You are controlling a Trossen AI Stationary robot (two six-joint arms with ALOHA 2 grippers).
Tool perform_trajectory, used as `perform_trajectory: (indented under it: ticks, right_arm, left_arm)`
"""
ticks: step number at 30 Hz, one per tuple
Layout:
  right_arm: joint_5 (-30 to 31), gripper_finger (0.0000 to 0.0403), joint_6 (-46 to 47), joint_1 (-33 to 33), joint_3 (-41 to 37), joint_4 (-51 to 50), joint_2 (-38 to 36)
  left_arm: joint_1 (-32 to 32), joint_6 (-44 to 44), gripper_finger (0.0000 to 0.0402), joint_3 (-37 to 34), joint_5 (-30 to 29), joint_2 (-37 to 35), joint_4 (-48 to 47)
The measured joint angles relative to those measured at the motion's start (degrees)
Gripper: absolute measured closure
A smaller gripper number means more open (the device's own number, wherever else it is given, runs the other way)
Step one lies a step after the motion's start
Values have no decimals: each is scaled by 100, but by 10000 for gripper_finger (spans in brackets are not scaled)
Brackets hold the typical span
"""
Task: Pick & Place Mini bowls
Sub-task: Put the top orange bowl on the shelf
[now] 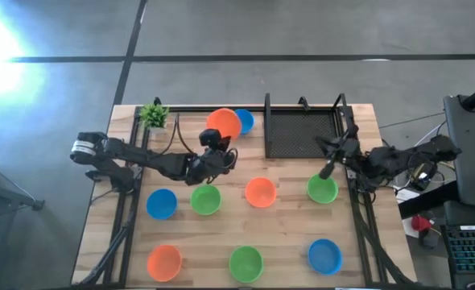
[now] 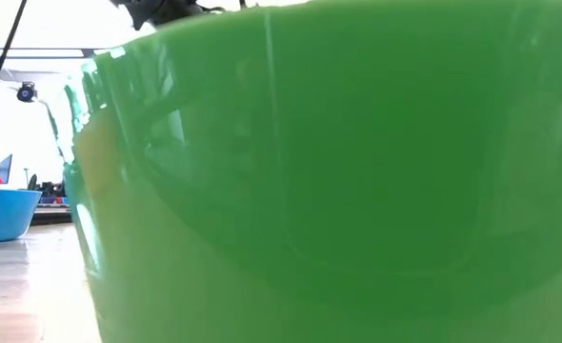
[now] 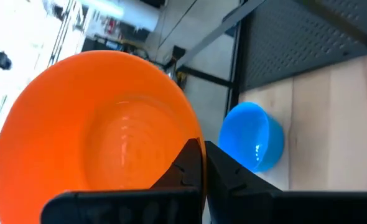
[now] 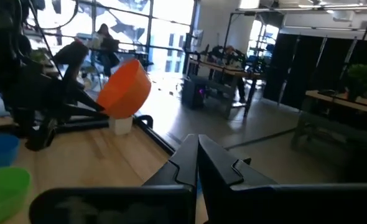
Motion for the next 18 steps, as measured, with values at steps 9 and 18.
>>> perform_trajectory:
  ticks: [9,18]
  right_arm:
    - [-26,394,123,-547,705,34,1529]
    - [-69,394,-176,-920,1449,37,2853]
  left_arm:
    - [-2,756,401,7,535,2,285]
    - [5,1015,401,7,634,2,250]
